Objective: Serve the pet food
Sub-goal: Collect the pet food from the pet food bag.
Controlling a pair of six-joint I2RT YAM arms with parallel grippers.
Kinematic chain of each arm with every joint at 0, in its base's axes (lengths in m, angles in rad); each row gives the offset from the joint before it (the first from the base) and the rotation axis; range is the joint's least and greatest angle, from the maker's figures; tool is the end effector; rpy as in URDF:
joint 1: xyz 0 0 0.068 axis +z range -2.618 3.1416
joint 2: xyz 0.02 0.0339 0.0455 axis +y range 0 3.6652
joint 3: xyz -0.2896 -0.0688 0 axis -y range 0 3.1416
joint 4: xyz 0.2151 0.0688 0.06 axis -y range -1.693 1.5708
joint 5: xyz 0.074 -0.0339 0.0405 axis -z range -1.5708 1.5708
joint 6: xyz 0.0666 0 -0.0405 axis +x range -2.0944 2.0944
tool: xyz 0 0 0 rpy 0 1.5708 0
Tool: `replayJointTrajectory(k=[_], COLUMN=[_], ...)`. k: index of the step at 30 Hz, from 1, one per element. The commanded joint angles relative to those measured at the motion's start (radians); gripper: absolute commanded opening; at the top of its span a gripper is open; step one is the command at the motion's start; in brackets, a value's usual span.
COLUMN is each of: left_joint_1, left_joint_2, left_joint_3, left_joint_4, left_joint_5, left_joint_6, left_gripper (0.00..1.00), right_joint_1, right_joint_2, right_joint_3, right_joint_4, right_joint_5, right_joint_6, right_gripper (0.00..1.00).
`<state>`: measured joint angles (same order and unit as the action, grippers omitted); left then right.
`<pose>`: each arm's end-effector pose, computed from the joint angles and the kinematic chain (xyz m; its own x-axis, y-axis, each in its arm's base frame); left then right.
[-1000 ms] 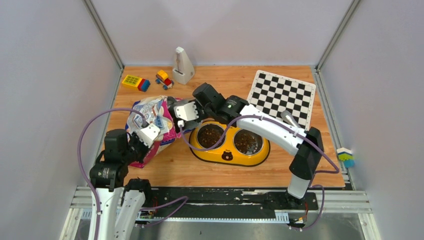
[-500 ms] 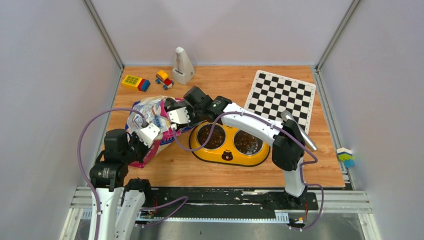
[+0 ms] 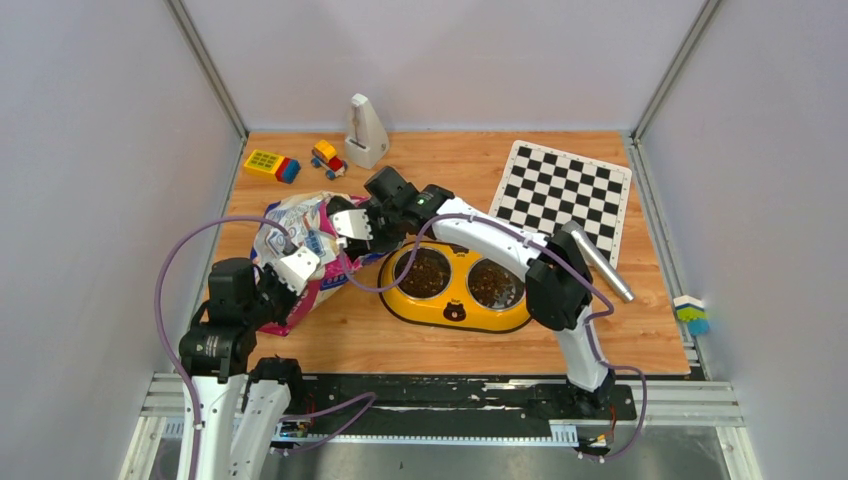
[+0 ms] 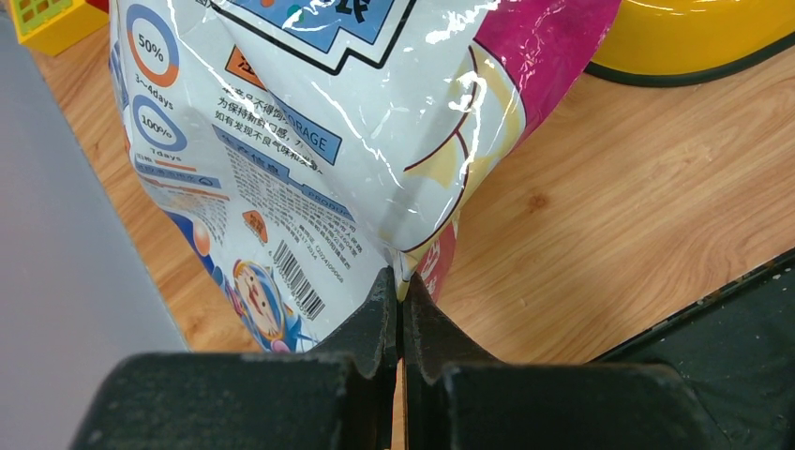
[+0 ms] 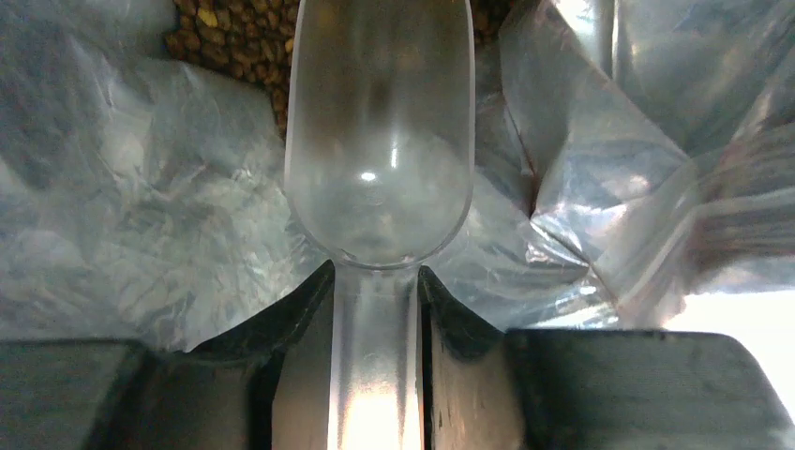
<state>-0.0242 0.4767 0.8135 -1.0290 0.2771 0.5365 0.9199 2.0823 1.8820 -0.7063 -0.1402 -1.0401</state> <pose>0.0517 -0.0195 0.2860 -0.4289 0.5022 -0.7509 0.5271 0.8142 0.2434 0.2778 0.3801 0.2718 0.4829 -0.7754 -0.4069 -0.8366 -0.2713 -0.4759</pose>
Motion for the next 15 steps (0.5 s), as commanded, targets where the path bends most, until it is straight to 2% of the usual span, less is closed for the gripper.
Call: replayJointTrajectory(k=[1,6,10,15], left_joint_1=[0.006,0.006,0.006,0.006], left_joint_2=[-0.012,-0.014,-0.016,-0.017], left_joint_3=[0.035,0.035,0.035,0.035], left_joint_4=[0.121,0.122,0.122,0.122], left_joint_5=[0.035,0.034,0.034,0.037], left_joint_6=[-0.011,-0.012,-0.012,-0.01], left_gripper=[0.0,0.0,0.0,0.0], right_joint_1=[0.003,-0.004,-0.05,-0.102], right_joint_2=[0.038,0.062,0.042,0.044], right_joint_3=[0.068,0.081,0.06,0.044], right_joint_4=[0.019,0.01,-0.02,-0.065], right_joint_5=[-0.069,-0.101,-0.208,-0.267], right_joint_6=[0.043,0.074,0.126,0.126], right_gripper=[0.0,0.0,0.0,0.0])
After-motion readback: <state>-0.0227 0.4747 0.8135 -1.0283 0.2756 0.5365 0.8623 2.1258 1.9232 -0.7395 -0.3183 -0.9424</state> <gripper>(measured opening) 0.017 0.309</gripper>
